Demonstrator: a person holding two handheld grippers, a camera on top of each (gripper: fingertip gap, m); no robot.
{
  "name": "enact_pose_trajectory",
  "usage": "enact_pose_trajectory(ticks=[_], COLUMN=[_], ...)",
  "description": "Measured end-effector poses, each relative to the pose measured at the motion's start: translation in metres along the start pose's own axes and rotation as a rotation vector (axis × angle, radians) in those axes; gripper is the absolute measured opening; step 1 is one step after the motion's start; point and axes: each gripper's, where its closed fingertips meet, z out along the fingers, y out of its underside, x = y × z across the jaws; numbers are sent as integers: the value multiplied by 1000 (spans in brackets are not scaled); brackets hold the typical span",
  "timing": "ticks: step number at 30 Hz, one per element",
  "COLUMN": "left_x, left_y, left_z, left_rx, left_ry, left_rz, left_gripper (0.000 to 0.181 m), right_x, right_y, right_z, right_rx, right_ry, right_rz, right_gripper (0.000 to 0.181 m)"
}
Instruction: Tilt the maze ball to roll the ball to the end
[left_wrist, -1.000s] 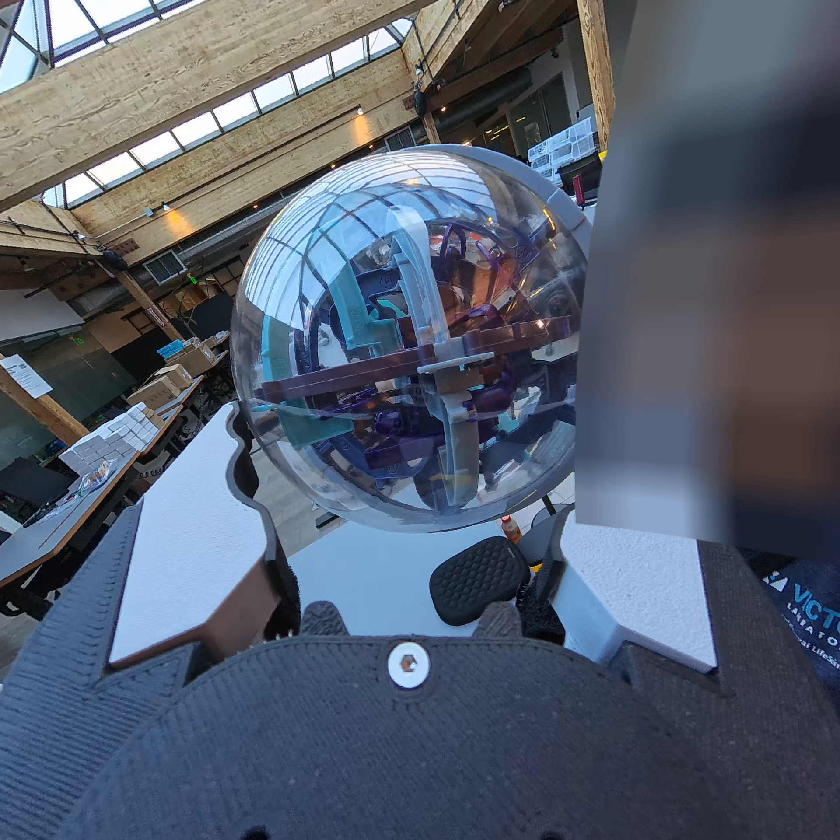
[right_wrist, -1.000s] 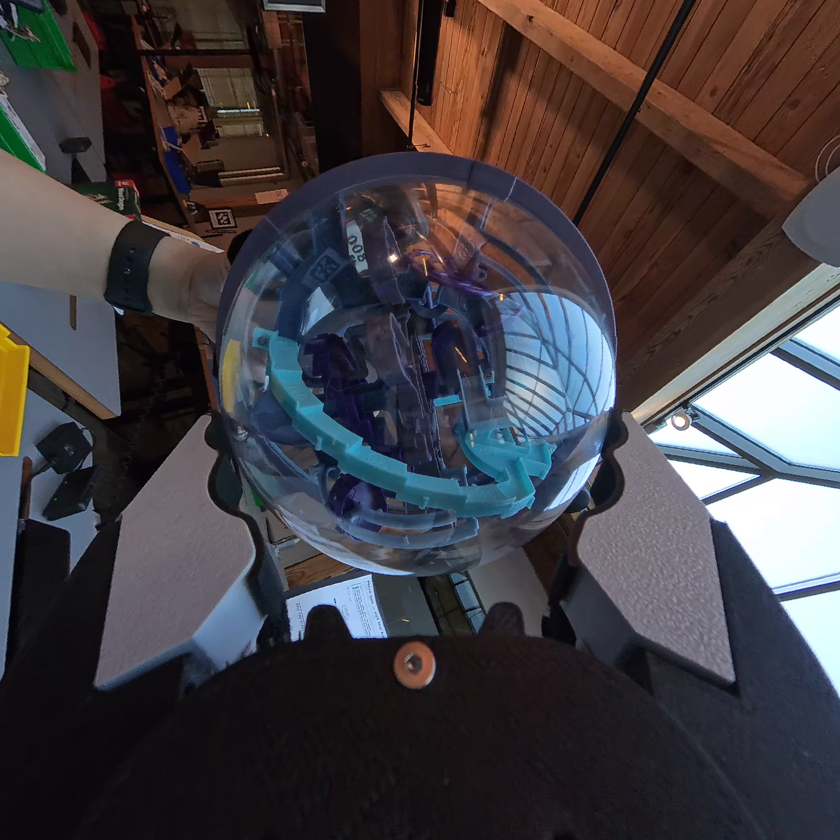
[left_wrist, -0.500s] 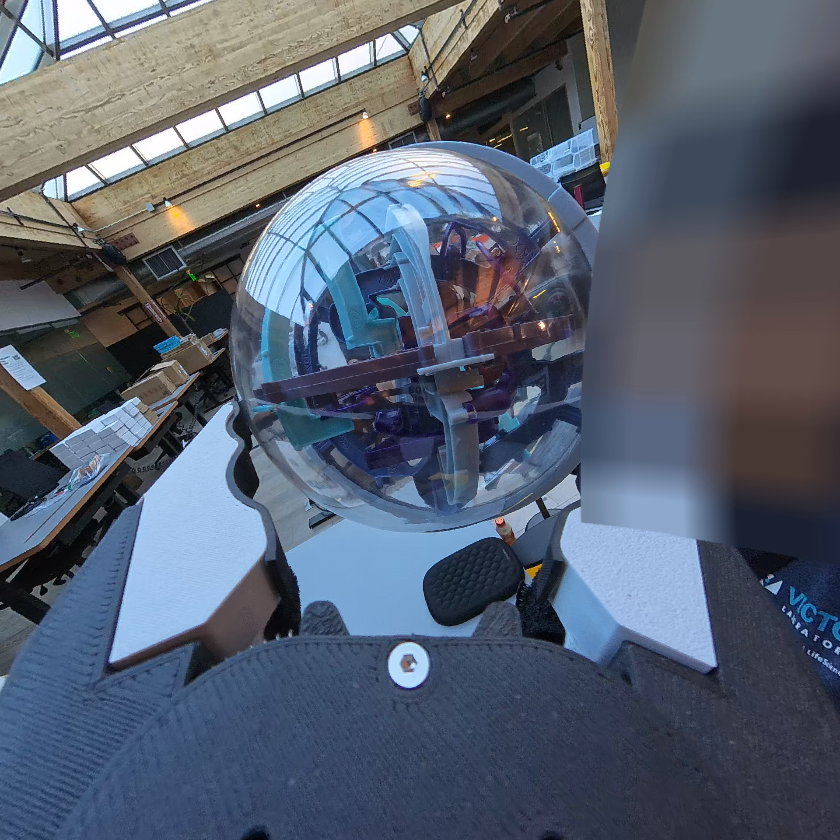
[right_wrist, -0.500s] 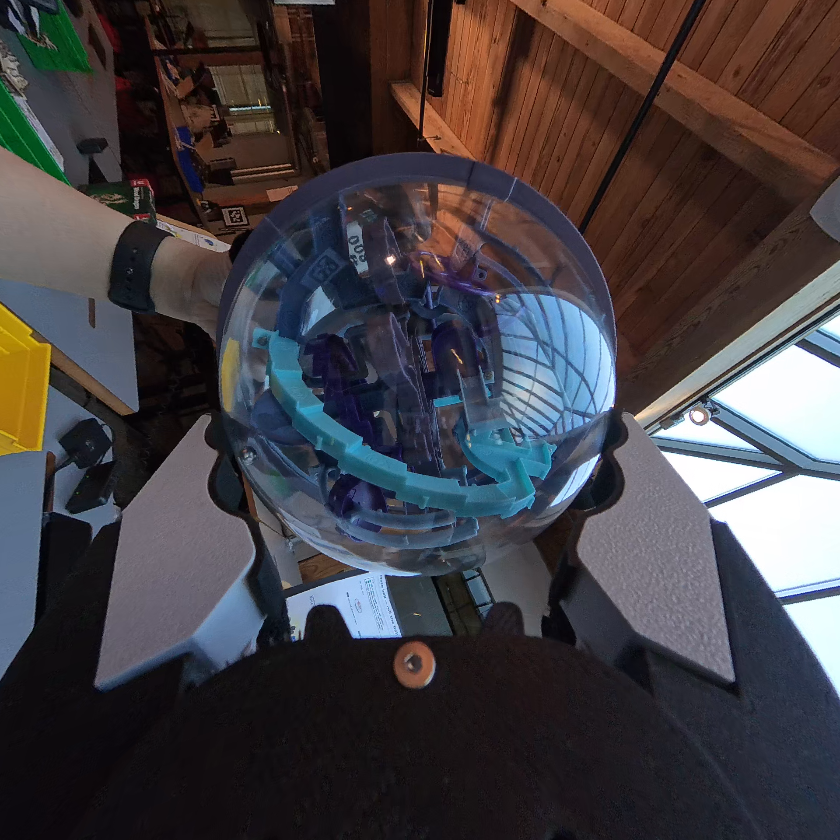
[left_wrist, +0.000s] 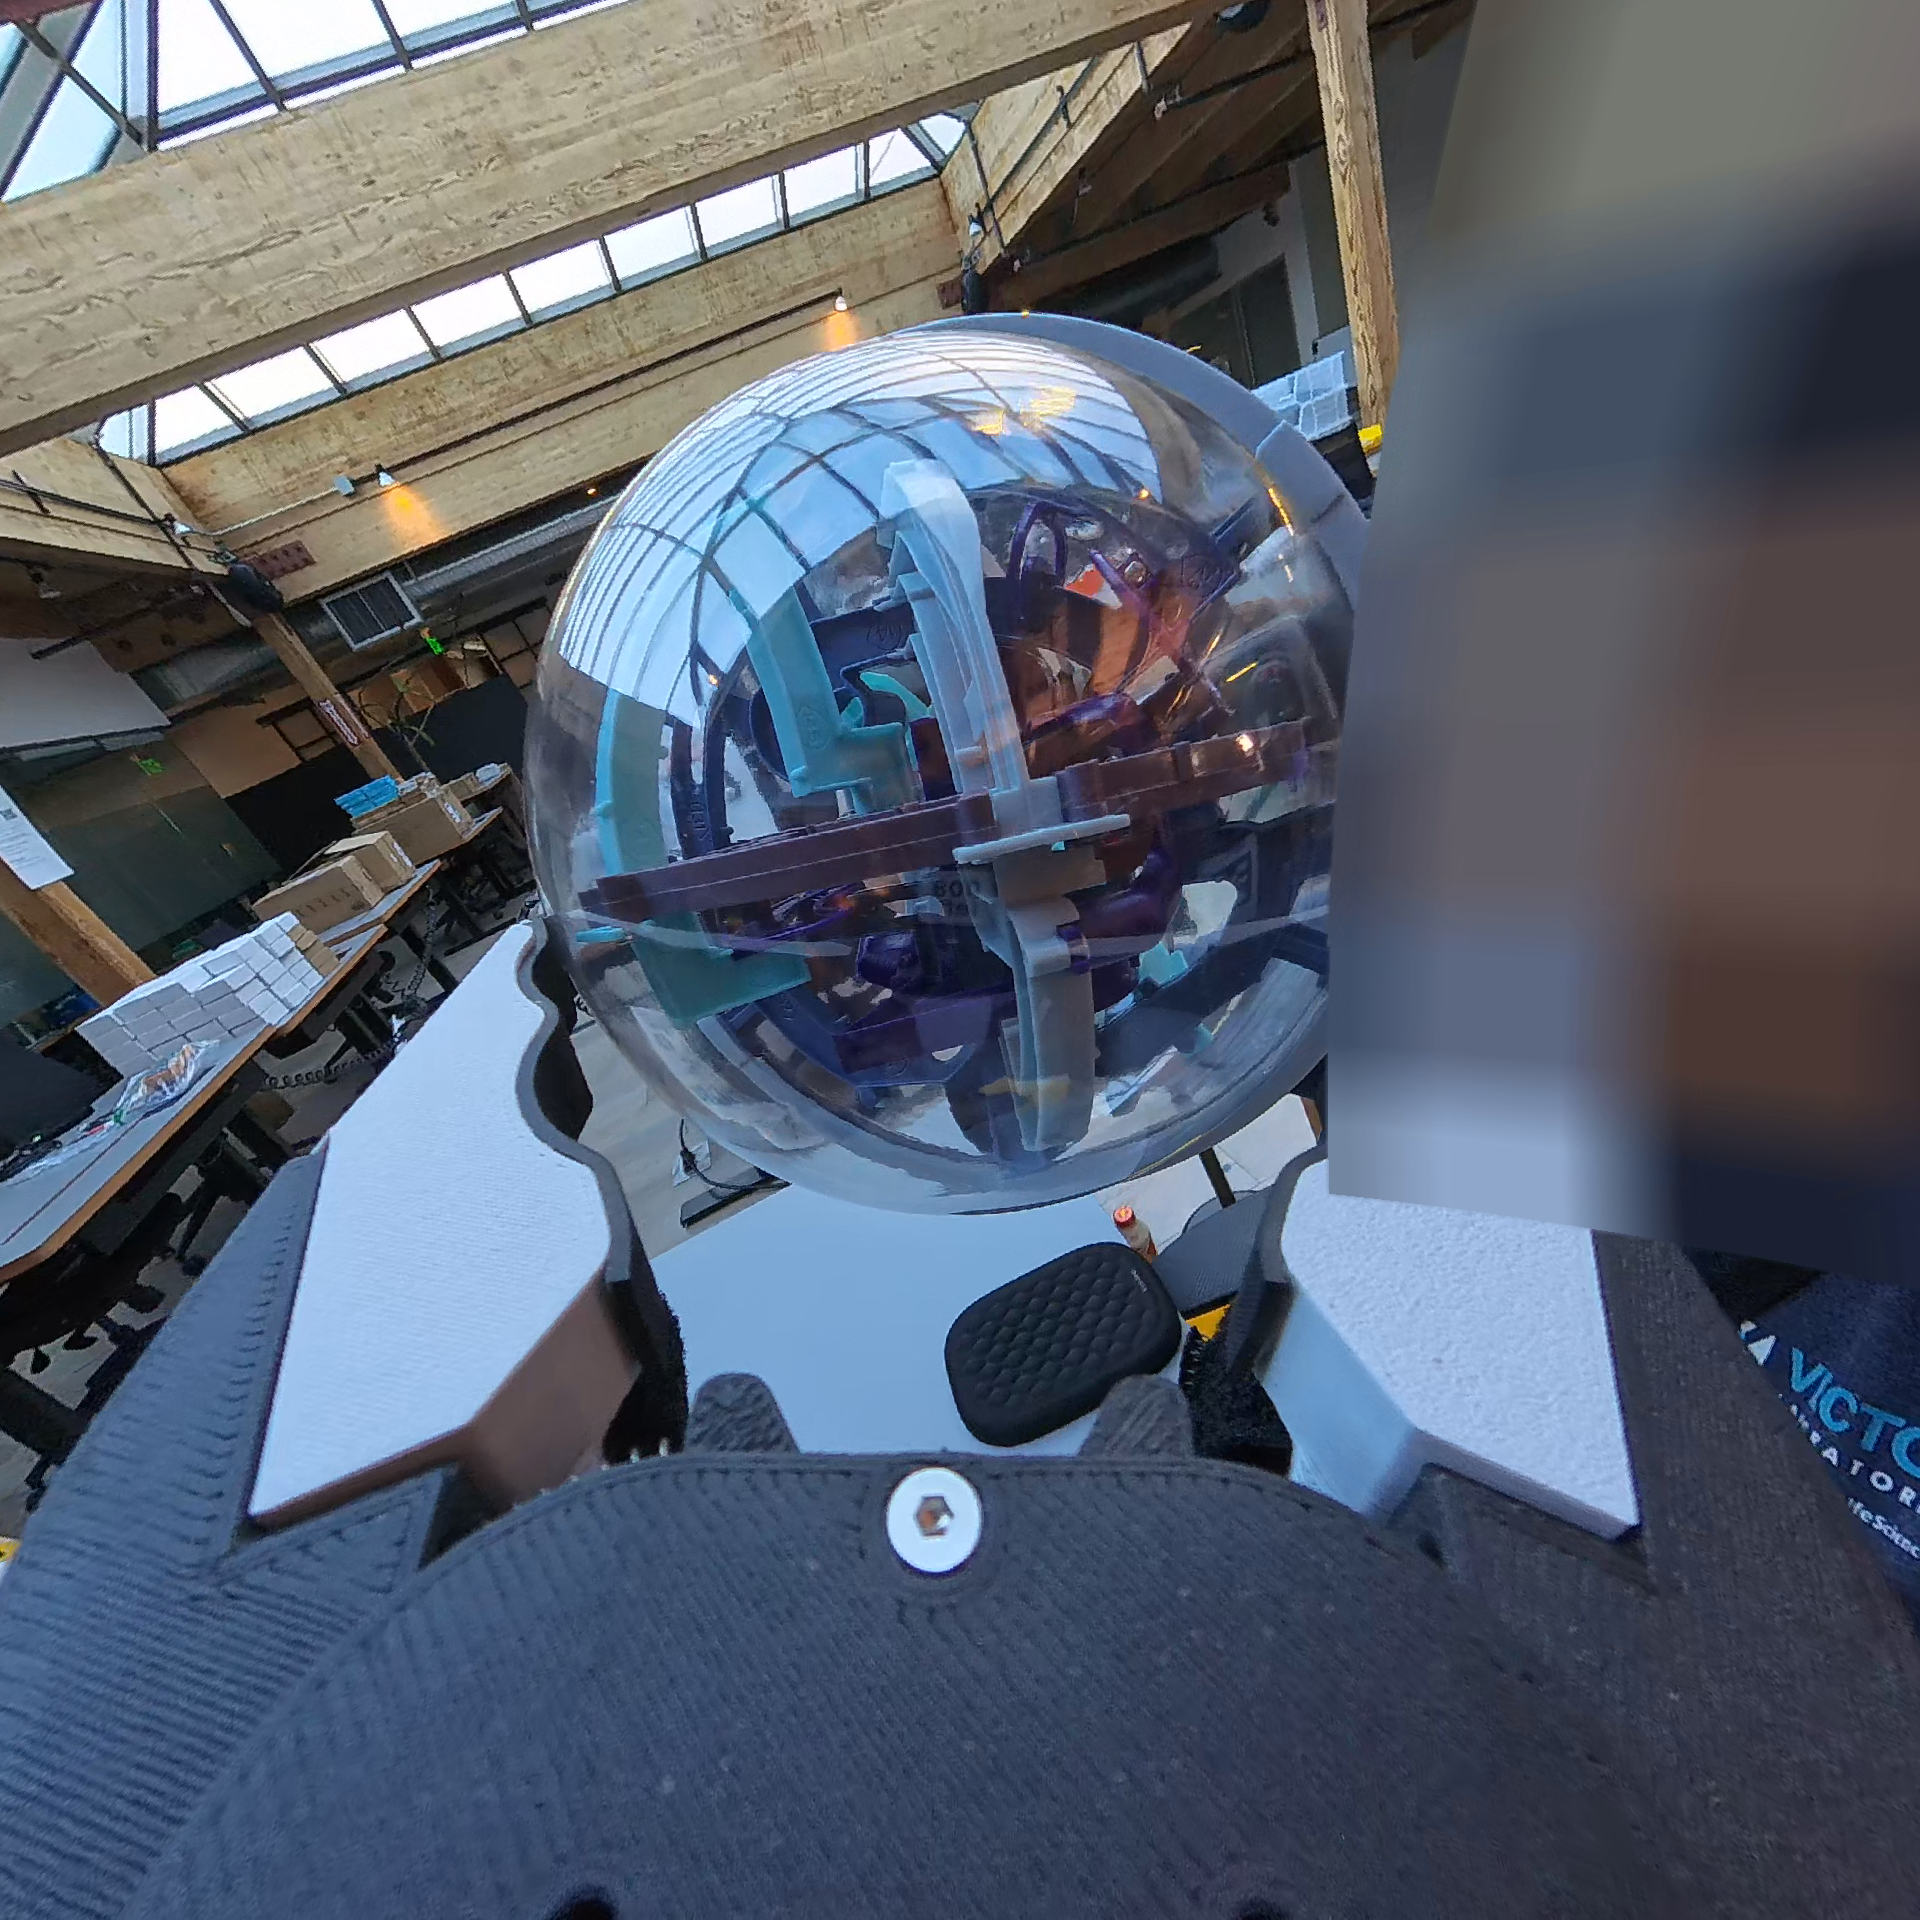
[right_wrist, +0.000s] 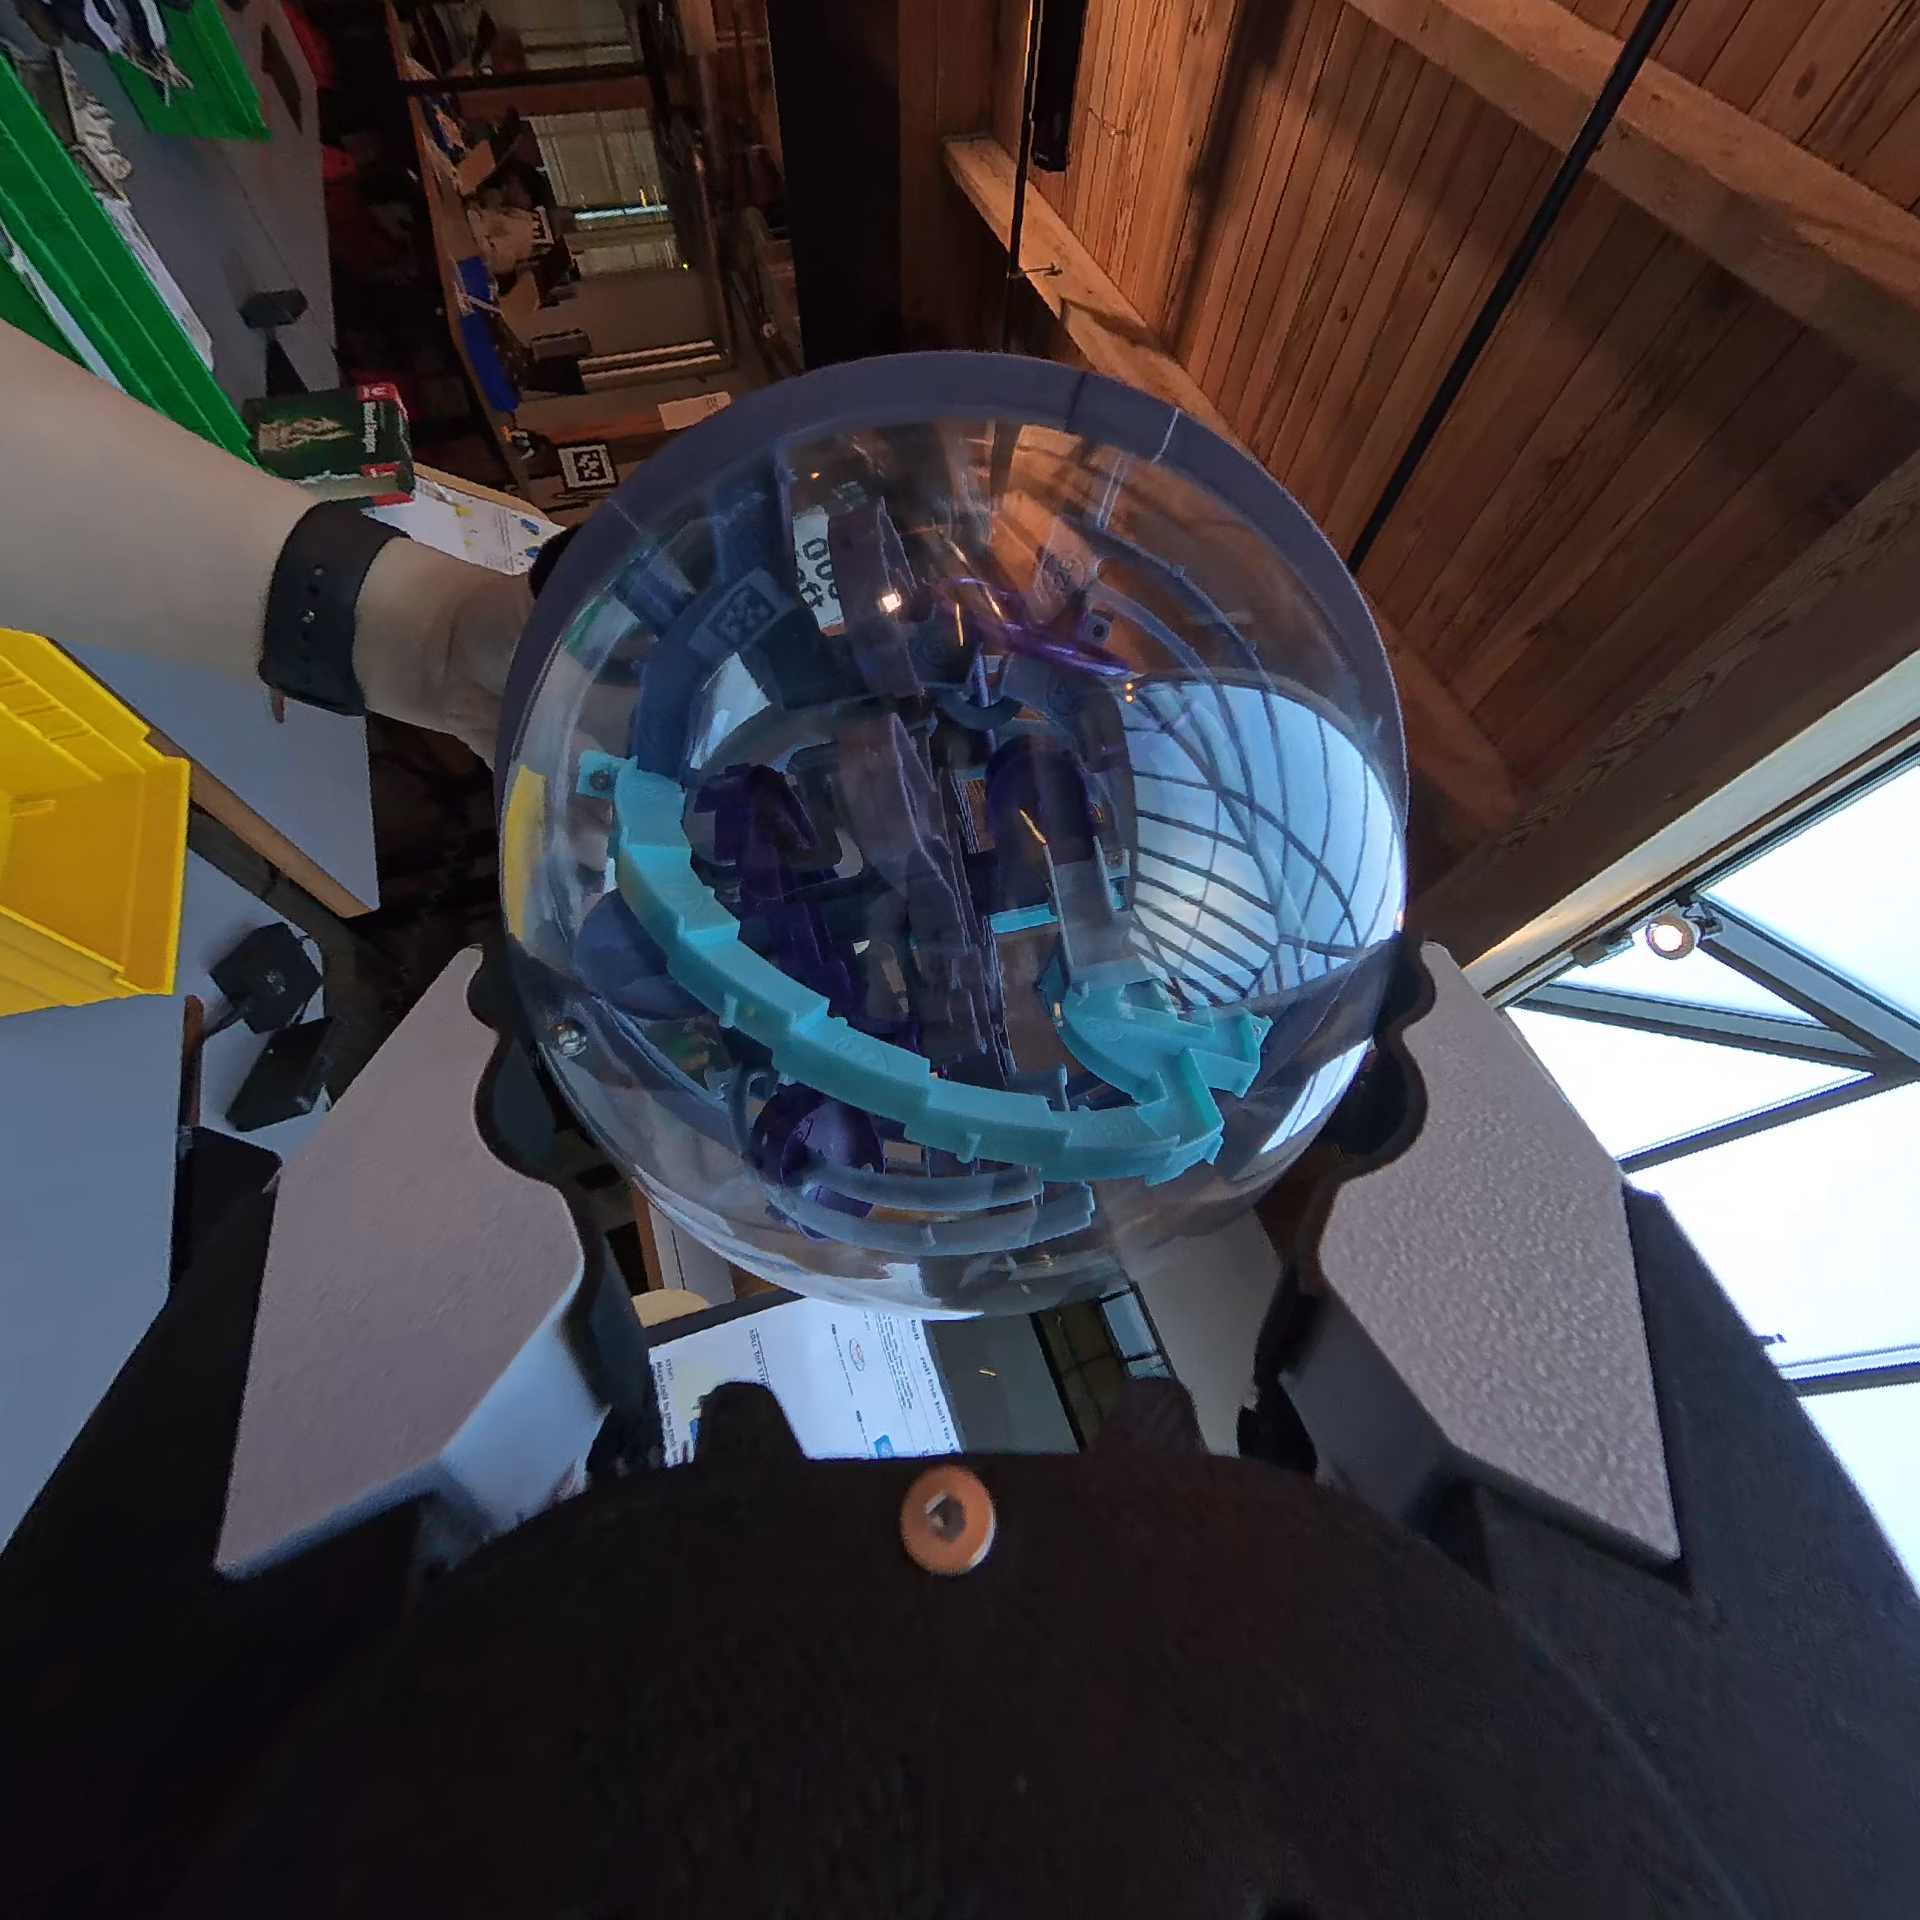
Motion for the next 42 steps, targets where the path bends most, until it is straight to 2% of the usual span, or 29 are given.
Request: enact_pose_trajectory(ticks=[42], left_x=[-5], left_y=[25], left_z=[-8], left_rx=[62], left_ry=[13], left_rz=[-67], left_gripper=[143], right_x=[-20], right_y=[14], right_z=[4], right_rx=[-71], right_ry=[-96], right_rz=[22], right_gripper=[157])
